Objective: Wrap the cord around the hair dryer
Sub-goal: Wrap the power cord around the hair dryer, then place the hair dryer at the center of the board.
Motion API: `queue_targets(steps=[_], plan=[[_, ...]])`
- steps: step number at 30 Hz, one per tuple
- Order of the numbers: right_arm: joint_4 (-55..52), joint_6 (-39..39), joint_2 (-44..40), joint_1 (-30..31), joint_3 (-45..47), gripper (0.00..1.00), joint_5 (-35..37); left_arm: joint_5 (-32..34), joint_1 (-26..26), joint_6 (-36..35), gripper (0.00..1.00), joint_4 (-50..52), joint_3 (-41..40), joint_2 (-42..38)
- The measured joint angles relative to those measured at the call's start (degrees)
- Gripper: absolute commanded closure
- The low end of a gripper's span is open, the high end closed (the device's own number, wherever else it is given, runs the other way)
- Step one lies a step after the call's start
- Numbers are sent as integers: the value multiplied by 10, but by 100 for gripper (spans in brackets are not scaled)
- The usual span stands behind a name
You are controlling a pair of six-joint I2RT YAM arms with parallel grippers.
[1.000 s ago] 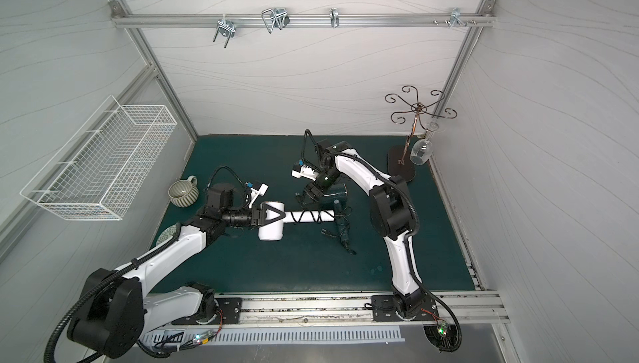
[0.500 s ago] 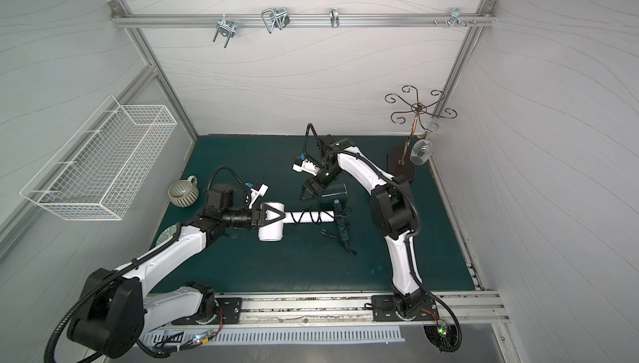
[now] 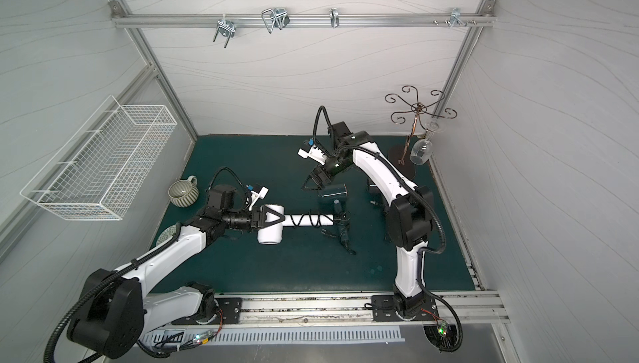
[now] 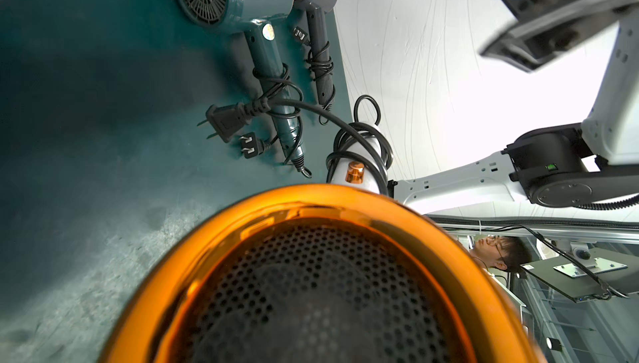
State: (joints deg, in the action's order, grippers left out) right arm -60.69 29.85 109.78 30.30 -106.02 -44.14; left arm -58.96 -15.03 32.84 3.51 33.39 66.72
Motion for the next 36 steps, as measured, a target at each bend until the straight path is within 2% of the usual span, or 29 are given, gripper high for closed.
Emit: queue_targets(steps=[8, 24, 27, 36], plan=[[-14, 17, -32, 18, 81, 4, -43, 0, 0, -15, 100, 33, 24, -17], [-30, 32, -37, 64, 150, 3, -81, -2, 7, -31, 100, 61, 46, -21], [-31, 35, -37, 70, 152, 7, -87, -3, 10, -31, 100, 68, 50, -22], [-34, 47, -37, 75, 152, 32, -101, -22, 22, -41, 100, 85, 63, -24]])
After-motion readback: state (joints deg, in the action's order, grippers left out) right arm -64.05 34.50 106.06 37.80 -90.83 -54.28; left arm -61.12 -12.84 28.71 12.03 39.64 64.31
